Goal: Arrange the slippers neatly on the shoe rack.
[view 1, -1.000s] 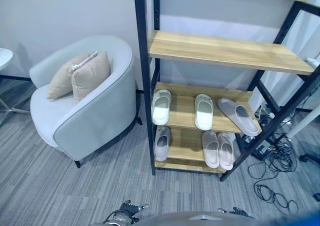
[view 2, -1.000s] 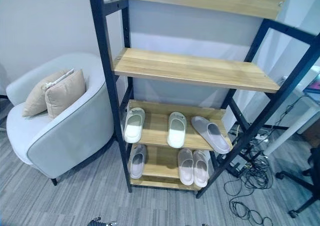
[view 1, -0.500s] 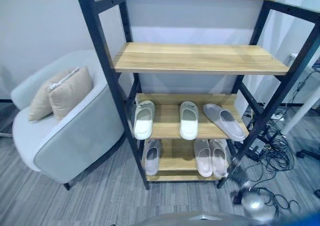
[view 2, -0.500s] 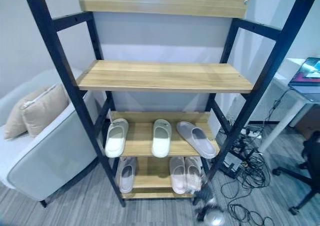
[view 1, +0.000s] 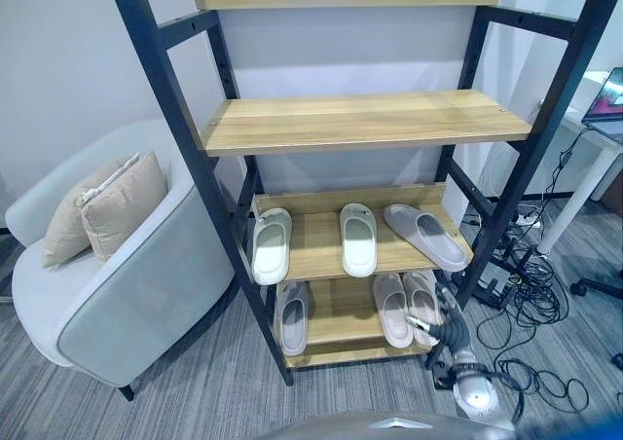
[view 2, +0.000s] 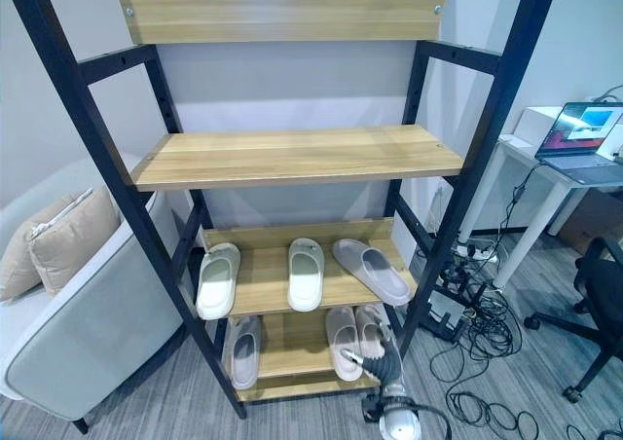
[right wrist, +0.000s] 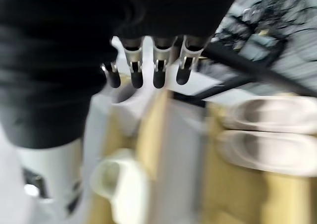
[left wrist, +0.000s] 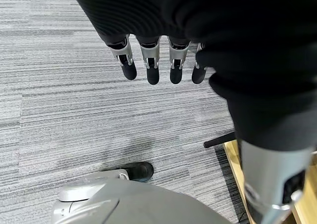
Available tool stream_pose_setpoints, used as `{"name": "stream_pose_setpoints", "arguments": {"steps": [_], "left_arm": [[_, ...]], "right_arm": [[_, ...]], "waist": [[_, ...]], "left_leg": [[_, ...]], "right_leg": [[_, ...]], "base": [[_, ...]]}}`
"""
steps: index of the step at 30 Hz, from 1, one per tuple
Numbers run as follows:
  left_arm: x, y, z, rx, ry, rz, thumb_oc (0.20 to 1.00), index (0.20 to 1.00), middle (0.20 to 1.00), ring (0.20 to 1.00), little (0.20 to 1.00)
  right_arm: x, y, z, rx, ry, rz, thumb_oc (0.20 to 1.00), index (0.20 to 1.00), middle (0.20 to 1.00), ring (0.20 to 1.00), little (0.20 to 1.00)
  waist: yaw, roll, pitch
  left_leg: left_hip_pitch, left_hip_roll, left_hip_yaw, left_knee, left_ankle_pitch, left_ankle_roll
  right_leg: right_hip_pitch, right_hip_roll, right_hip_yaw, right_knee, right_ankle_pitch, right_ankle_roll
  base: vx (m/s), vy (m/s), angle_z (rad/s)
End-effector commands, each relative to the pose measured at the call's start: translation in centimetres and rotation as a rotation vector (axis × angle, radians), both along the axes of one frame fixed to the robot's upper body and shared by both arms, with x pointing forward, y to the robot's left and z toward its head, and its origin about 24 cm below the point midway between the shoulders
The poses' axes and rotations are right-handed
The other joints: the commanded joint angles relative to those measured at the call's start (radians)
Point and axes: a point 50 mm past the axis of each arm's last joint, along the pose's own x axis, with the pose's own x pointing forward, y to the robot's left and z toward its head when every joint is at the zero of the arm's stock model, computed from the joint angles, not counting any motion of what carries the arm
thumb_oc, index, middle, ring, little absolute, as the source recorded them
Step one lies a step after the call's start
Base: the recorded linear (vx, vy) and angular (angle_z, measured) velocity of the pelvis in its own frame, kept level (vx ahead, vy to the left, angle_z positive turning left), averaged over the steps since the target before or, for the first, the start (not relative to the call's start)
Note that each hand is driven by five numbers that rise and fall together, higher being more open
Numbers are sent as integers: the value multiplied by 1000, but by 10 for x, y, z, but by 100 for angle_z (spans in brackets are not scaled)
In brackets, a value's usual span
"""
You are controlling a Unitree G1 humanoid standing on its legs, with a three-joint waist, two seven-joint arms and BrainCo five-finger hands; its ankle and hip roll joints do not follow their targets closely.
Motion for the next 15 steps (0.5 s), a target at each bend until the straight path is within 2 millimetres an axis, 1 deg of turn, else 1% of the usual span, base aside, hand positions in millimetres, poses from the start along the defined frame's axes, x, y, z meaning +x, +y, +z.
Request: {"name": "stream_pose_setpoints", "arguments": {"steps": [1, 2, 5, 6, 8, 9, 10, 11, 12, 15], "left_arm": [[12, -31, -4, -69, 28, -112, 1000, 1000, 1000, 1000, 1000], [21, -34, -4, -74, 22, -185, 1000, 1000, 1000, 1000, 1000], [30, -41, -4, -70, 15, -321, 1000, 1000, 1000, 1000, 1000], [39, -42, -3, -66, -13, -314, 1000, 1000, 1000, 1000, 1000], [52, -43, -1, -68, -49, -278, 1000, 1000, 1000, 1000, 1000], [60, -44, 0, -72, -81, -244, 1000, 1000, 1000, 1000, 1000], [68, -47, 1, -79, -112, -246, 1000, 1000, 1000, 1000, 1000], [68, -47, 1, -80, -112, -246, 1000, 1000, 1000, 1000, 1000], [70, -48, 2, -81, -120, -248, 1000, 1000, 1000, 1000, 1000], [71, -51, 2, -84, -127, -230, 1000, 1000, 1000, 1000, 1000]], "right_arm": [[30, -4, 21, 51, -121, -57, 1000, 1000, 1000, 1000, 1000], [49, -5, 33, 46, -168, -61, 1000, 1000, 1000, 1000, 1000], [72, -6, 49, 41, -224, -69, 1000, 1000, 1000, 1000, 1000], [86, -8, 59, 40, -262, -89, 1000, 1000, 1000, 1000, 1000], [97, -11, 70, 35, -297, -104, 1000, 1000, 1000, 1000, 1000], [108, -17, 82, 21, -337, -129, 1000, 1000, 1000, 1000, 1000], [125, -23, 97, 17, -366, -142, 1000, 1000, 1000, 1000, 1000], [125, -23, 98, 17, -366, -142, 1000, 1000, 1000, 1000, 1000], [133, -26, 104, 11, -369, -143, 1000, 1000, 1000, 1000, 1000], [142, -31, 115, 3, -387, -155, 1000, 1000, 1000, 1000, 1000]], "waist": [[20, -28, 21], [23, -25, 28], [26, -19, 37], [29, -14, 44], [32, -8, 51], [36, -3, 61], [40, 7, 79], [40, 7, 80], [43, 13, 91], [48, 22, 112]], "left_leg": [[17, 6, -25, 13, -48, -9], [-3, 3, -31, 13, -40, -6], [-38, 0, -40, 13, -29, -4], [-65, -3, -46, 13, -20, -3], [-93, -7, -53, 13, -9, -2], [-116, -14, -59, 13, -1, 1], [-145, -23, -66, 13, 13, 4], [-146, -23, -66, 13, 13, 4], [-162, -29, -70, 13, 22, 5], [-180, -39, -74, 13, 34, 7]], "right_leg": [[-13, -67, -28, 12, 26, 48], [-29, -72, -36, 12, 30, 53], [-57, -78, -44, 12, 33, 60], [-80, -81, -49, 12, 37, 64], [-101, -86, -58, 12, 43, 68], [-118, -90, -63, 12, 48, 73], [-142, -99, -69, 12, 53, 79], [-142, -99, -70, 12, 54, 79], [-155, -106, -73, 12, 58, 81], [-164, -114, -80, 12, 61, 87]], "base": [[-16, 41, 1], [-49, 32, 3], [-70, 45, 7], [-101, 53, 20], [-98, 58, 23], [-122, 102, 26], [-107, 88, 19], [-93, 89, 15], [-33, 49, 14], [-24, 70, 8]]}}
